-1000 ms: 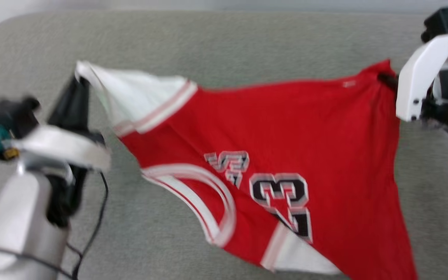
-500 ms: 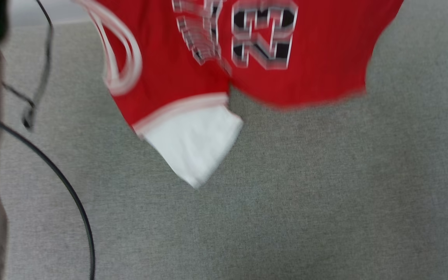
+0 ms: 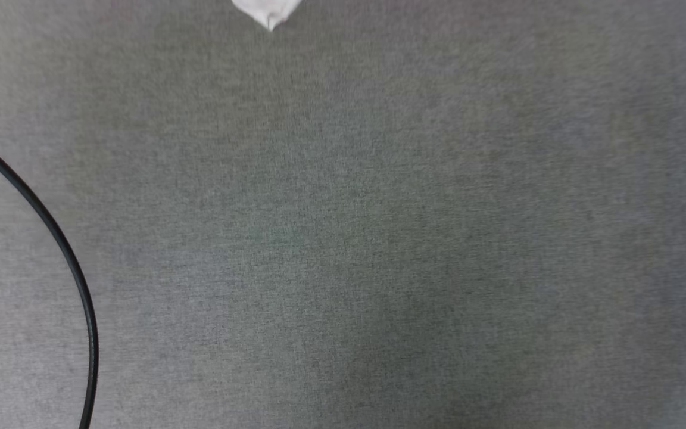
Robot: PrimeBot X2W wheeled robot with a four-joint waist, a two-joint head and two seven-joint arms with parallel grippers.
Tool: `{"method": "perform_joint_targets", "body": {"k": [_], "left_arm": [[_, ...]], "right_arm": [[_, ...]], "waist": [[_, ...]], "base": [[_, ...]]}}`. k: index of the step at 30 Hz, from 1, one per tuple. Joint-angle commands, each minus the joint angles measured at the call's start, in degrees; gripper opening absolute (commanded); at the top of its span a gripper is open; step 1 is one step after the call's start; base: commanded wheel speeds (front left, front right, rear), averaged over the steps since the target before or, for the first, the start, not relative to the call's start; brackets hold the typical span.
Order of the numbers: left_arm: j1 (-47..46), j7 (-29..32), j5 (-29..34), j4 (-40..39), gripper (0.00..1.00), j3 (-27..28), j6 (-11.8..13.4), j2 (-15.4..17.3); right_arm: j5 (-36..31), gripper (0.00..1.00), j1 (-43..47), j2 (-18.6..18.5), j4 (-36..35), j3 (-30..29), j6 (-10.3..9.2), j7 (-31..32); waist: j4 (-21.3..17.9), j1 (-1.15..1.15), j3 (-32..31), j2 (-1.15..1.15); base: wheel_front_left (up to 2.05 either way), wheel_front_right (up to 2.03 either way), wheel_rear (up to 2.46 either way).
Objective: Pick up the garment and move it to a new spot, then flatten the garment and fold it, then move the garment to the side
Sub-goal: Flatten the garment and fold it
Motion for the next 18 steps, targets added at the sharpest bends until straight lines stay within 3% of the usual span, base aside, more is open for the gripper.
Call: {"method": "perform_joint_targets", "body": {"k": [1,11,18], "left_arm": [[-0.55,-0.97,-0.43,1.36,0.0,-0.07,-0.12,0.13],[3.98,-3.37,-3.11,7.14,0.0,-0.36,-0.89,-1.17],[15.54,-5.38,-6.4,11.51,0.0,-1.49,-1.29,-2.63]], "right_arm": [[-0.45,0.0,-0.72,0.84,1.17,0.09,-0.04,-0.44],[0.89,0.0,1.85,2.07,6.4,3.62,-0.03,-2.68],[4.24,0.0,12.12,0.99,11.32,9.23,-0.04,-6.62]], "waist": [[0.58,-0.01,2.97,0.0],[1.43,-0.01,7.16,0.0],[2.55,-0.01,2.79,0.0]], "base": [[0.0,0.0,0.0],[0.0,0.0,0.0],[0.0,0.0,0.0]]}}
